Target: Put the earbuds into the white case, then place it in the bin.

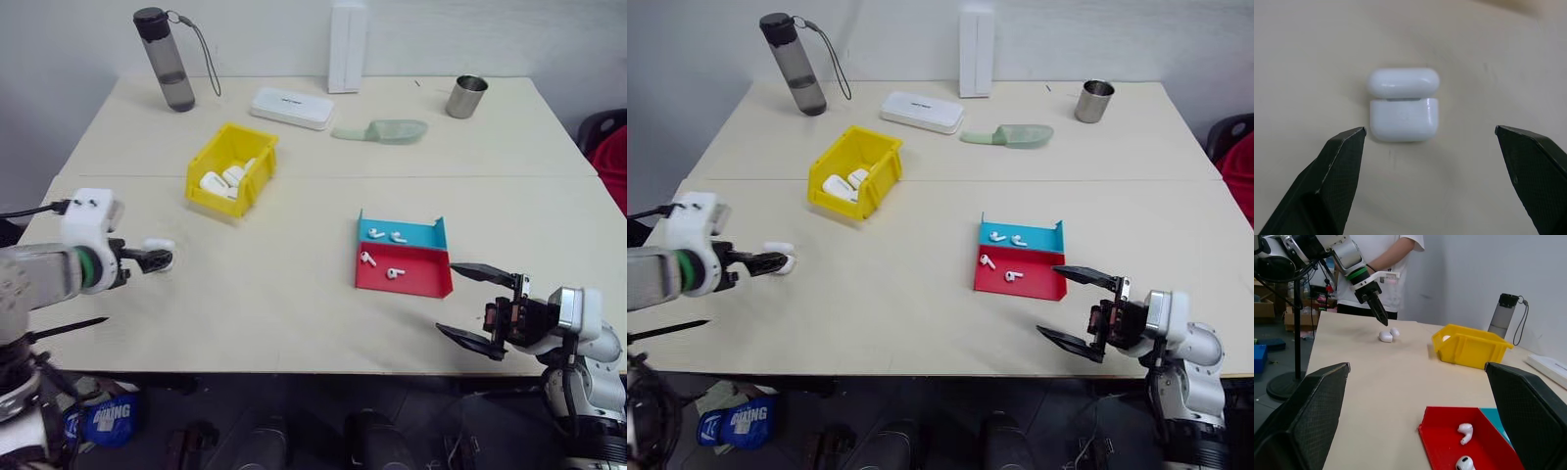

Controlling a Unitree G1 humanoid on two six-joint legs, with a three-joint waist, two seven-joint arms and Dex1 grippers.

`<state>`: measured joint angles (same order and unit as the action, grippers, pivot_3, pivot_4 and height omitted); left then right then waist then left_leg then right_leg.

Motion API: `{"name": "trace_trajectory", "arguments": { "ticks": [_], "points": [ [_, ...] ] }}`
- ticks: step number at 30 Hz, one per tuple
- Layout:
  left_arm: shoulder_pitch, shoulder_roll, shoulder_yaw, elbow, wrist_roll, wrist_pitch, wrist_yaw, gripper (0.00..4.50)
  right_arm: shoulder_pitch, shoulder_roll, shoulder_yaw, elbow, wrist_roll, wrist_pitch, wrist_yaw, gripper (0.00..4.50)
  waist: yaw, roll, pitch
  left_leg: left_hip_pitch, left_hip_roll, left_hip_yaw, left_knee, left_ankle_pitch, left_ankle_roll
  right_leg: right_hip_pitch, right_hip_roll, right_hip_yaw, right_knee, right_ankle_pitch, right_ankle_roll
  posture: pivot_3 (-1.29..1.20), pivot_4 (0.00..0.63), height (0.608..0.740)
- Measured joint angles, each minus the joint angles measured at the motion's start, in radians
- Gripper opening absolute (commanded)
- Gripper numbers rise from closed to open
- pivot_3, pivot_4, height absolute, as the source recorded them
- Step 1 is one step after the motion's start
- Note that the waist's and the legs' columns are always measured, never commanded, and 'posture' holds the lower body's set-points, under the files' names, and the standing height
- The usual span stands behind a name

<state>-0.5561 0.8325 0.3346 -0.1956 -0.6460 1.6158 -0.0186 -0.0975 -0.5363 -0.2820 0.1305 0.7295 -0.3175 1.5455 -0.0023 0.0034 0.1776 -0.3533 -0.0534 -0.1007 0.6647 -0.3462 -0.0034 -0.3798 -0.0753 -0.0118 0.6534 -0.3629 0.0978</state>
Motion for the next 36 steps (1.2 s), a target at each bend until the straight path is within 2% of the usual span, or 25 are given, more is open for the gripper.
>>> {"name": "trace_trajectory", "arguments": {
  "ticks": [8, 11, 22, 28, 36],
  "points": [
    [-0.042, -0.097, -0.053, 0.122, 0.124, -0.030, 0.001, 4.43, 0.012, -0.002, 0.000, 0.049, 0.008, -0.061, 0.008, 4.50, 0.002, 0.000, 0.000, -0.001, 0.000, 0.000, 0.002, 0.000, 0.000, -0.001, 0.000, 0.000, 0.002, 0.000, 0.000, 0.00, 0.150, 0.740],
    [-0.048, -0.103, -0.088, 0.166, 0.162, -0.061, -0.016, 4.43, 0.028, -0.004, 0.000, 0.048, 0.011, -0.074, 0.009, 4.50, 0.002, 0.000, 0.000, -0.001, 0.000, 0.000, 0.002, 0.000, 0.000, -0.001, 0.000, 0.000, 0.002, 0.000, 0.000, 0.00, 0.150, 0.740],
    [-0.137, -0.089, -0.193, 0.324, 0.257, -0.187, -0.123, 4.43, 0.039, -0.007, 0.000, 0.030, 0.019, -0.074, 0.009, 4.50, 0.005, 0.000, 0.000, -0.001, -0.001, 0.000, 0.003, 0.000, -0.001, -0.001, -0.001, 0.000, 0.004, 0.000, 0.000, 0.00, 0.150, 0.740],
    [-0.145, -0.043, -0.269, 0.329, 0.285, -0.204, -0.193, 4.43, 0.047, -0.007, 0.000, 0.026, 0.019, -0.074, 0.009, 4.50, 0.004, 0.000, 0.000, -0.001, -0.001, 0.000, 0.003, 0.000, -0.001, -0.001, -0.001, 0.000, 0.005, 0.000, 0.000, 0.00, 0.150, 0.740],
    [-0.126, -0.027, -0.263, 0.305, 0.302, -0.169, -0.228, 4.43, 0.084, -0.007, 0.001, -0.110, 0.011, -0.036, -0.042, 4.50, -0.001, 0.001, -0.001, 0.000, -0.001, 0.001, 0.002, 0.000, -0.001, -0.003, -0.001, 0.002, 0.005, 0.000, 0.000, 0.00, 0.150, 0.740]
  ]
}}
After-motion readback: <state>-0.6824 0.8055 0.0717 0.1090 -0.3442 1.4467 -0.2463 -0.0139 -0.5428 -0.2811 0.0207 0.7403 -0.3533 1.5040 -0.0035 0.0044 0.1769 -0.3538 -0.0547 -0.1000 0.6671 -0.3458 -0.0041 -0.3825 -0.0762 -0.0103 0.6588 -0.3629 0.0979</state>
